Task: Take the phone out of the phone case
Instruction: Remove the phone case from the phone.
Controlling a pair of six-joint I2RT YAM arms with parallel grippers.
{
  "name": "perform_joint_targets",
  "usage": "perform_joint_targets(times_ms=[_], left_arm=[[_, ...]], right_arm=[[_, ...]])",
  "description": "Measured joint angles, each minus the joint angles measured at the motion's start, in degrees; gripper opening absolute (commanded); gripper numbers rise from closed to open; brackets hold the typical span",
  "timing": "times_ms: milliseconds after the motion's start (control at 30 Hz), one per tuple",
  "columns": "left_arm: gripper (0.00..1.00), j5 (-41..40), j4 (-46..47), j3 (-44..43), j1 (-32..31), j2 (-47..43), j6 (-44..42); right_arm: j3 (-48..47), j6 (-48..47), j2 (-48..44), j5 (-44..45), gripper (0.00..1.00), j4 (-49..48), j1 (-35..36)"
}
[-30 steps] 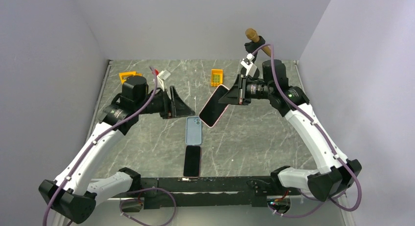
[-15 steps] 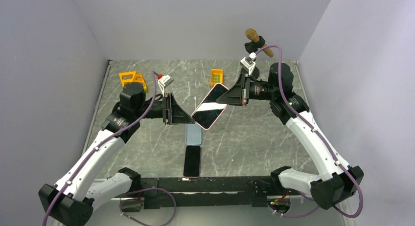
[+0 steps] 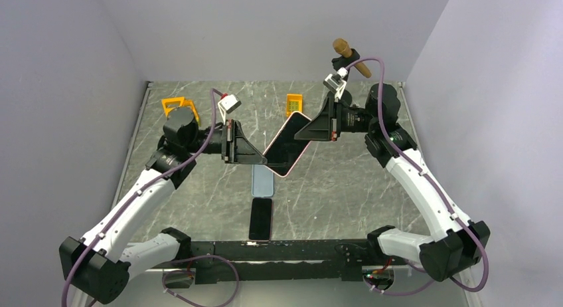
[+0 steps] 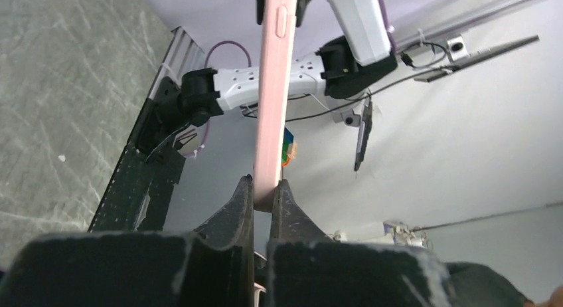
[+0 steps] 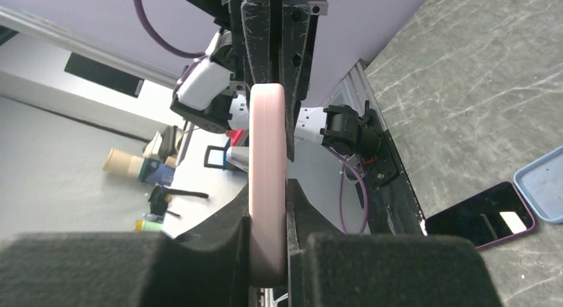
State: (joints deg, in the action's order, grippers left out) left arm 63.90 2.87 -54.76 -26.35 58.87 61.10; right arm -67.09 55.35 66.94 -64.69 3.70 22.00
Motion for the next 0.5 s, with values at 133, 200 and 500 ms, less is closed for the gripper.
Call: perform_joint_targets(times_ms=[133,200,500], left_arm=[[0.0,3.13,9.49,0.44,-0.94,1.05,4.94],[0.0,3.96,15.23,0.83,-1.7,1.57,8.66],[0.0,5.86,41.44,3.02,-2.23,7.65,26.12]], right_arm=[[0.61,4.17,0.87,-2.86,0.0,-6.23,-0.57],[1.44,8.46,1.57,-4.72,0.0,-11.72,-0.9],[6.88,39.95,11.1,-3.98,0.0,-51.12,-0.28]])
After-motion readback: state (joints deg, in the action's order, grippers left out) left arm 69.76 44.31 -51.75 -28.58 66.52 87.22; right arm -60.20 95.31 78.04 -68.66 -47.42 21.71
